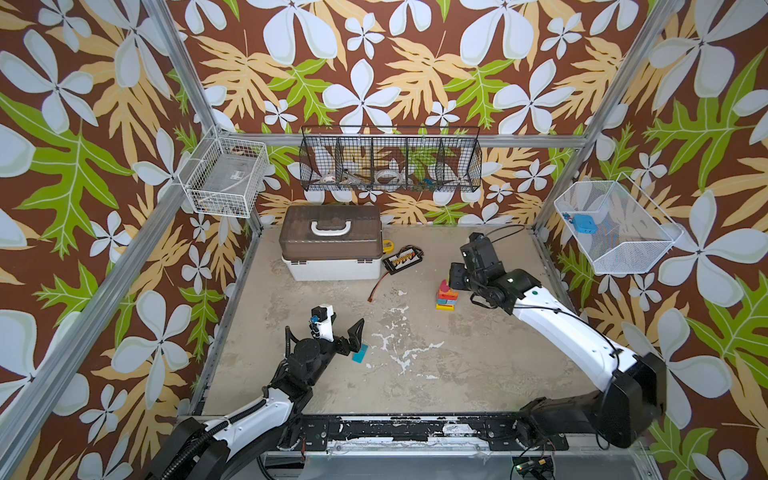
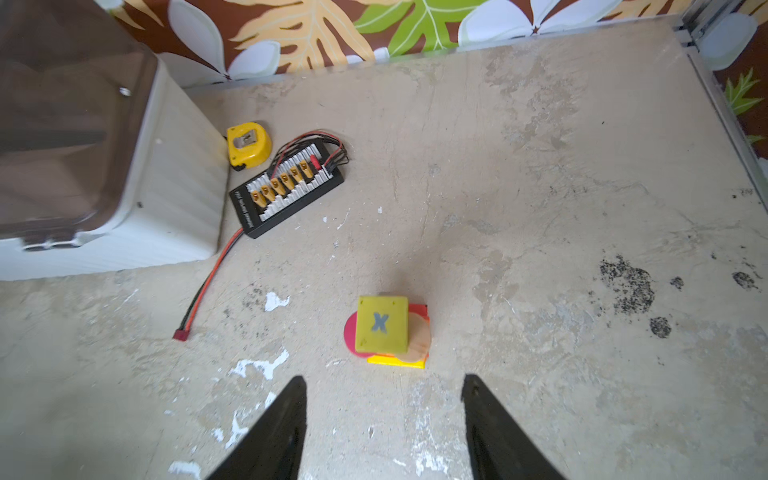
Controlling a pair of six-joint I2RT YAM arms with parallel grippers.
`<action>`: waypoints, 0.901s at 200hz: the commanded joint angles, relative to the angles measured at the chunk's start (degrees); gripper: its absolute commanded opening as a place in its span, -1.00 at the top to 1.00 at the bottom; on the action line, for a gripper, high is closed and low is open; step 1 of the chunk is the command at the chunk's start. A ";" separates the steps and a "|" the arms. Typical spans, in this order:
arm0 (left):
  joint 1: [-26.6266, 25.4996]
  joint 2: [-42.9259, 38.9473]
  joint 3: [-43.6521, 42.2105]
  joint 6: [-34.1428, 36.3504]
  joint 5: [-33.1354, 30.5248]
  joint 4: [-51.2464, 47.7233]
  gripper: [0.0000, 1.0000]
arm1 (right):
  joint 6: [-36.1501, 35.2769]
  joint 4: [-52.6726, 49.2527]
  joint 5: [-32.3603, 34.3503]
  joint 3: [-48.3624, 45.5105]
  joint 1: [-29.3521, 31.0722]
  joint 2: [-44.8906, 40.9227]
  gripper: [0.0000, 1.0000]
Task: Build the wood block tower
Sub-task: 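Move the right gripper from the tower over the teal wedge block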
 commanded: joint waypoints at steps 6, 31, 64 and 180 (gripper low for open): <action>0.03 -0.21 0.61 -0.76 -4.35 -0.70 -0.99 | -1.38 -0.10 0.02 -2.31 6.58 -7.31 -0.40; 0.03 -1.02 2.00 -3.65 -13.58 -5.17 -0.99 | 2.61 6.13 2.74 -10.81 17.19 -13.47 -0.64; 0.12 -5.16 2.93 -6.84 -23.45 -11.83 -0.99 | 10.33 14.71 3.78 -17.14 28.20 -7.62 -0.69; 1.96 -21.87 -0.32 -12.94 -36.62 -21.80 -0.99 | 13.50 12.19 8.34 9.49 39.15 34.16 -0.80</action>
